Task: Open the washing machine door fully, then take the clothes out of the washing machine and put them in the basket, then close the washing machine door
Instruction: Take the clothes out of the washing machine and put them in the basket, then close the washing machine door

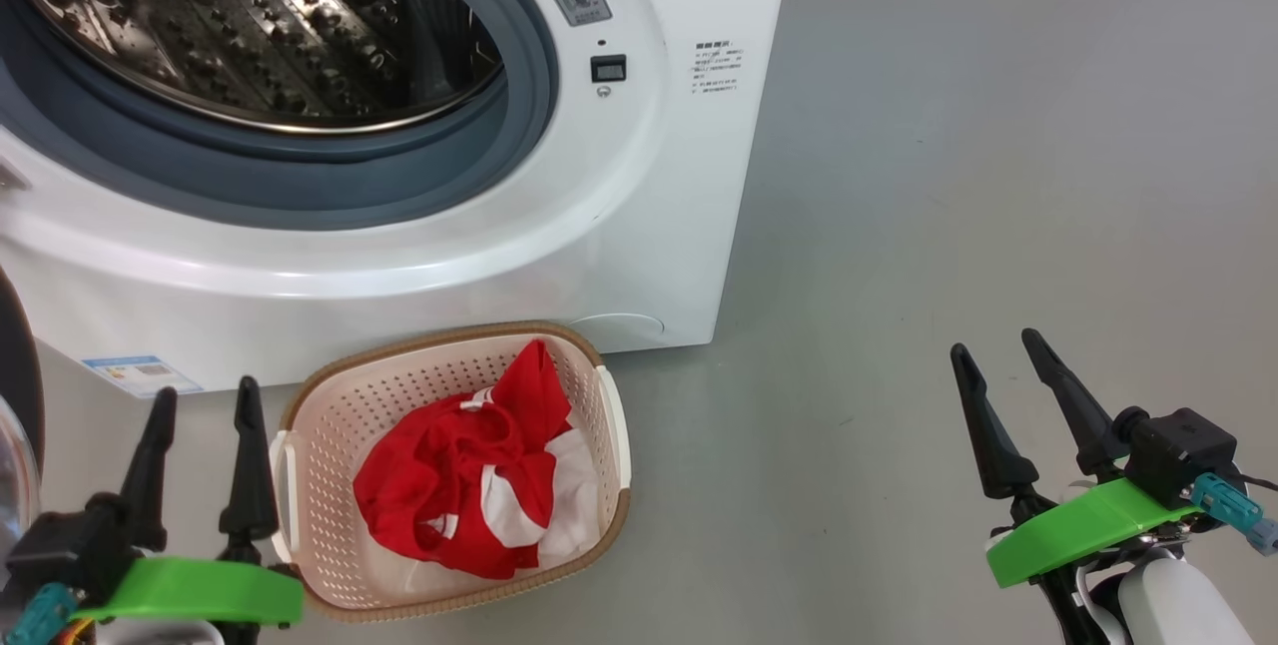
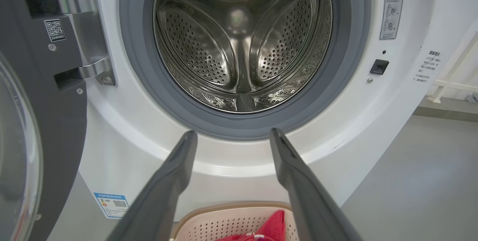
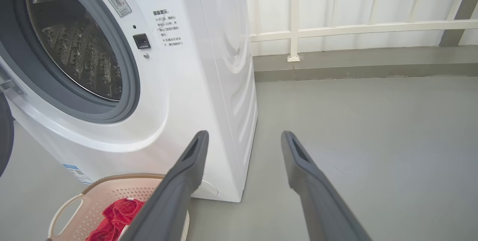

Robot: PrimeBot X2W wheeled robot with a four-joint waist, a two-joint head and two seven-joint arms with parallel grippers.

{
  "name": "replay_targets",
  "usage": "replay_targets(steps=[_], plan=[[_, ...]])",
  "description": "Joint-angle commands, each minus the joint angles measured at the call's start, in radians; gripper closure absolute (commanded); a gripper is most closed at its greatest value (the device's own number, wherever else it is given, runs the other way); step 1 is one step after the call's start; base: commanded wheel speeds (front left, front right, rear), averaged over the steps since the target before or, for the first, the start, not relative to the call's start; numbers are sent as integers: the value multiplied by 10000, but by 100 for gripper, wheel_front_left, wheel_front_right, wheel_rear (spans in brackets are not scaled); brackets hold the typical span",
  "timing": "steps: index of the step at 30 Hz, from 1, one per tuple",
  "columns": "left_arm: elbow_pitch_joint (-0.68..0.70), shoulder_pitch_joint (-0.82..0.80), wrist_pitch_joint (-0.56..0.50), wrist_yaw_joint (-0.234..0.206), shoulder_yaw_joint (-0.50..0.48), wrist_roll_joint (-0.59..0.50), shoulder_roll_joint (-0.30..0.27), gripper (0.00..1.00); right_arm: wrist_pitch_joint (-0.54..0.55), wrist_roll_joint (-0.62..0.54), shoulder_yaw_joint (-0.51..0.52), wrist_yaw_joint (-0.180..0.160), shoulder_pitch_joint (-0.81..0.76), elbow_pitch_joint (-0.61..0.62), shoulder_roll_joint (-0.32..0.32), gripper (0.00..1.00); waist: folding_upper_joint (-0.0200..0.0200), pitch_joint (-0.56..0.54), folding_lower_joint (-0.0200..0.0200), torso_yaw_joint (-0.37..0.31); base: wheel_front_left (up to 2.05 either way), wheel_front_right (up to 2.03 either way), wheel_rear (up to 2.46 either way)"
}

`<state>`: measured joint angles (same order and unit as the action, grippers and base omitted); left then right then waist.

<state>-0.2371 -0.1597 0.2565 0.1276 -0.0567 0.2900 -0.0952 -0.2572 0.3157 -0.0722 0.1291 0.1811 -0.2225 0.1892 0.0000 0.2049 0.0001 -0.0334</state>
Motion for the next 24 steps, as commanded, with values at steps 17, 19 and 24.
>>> replay_targets(steps=[17,19,24], plan=[[654,388,53,31,-491,-64,-22,0,-46,86,-100,16,-81,223,105,0,0,-135,-1,-39,0,0,0],[662,408,53,31,-488,-72,-22,0,-46,86,-94,16,-103,242,95,0,0,-139,-1,-42,0,0,0],[666,453,53,31,-525,-114,-20,0,-46,85,-77,16,-154,281,65,0,0,-158,-1,-53,0,0,0]])
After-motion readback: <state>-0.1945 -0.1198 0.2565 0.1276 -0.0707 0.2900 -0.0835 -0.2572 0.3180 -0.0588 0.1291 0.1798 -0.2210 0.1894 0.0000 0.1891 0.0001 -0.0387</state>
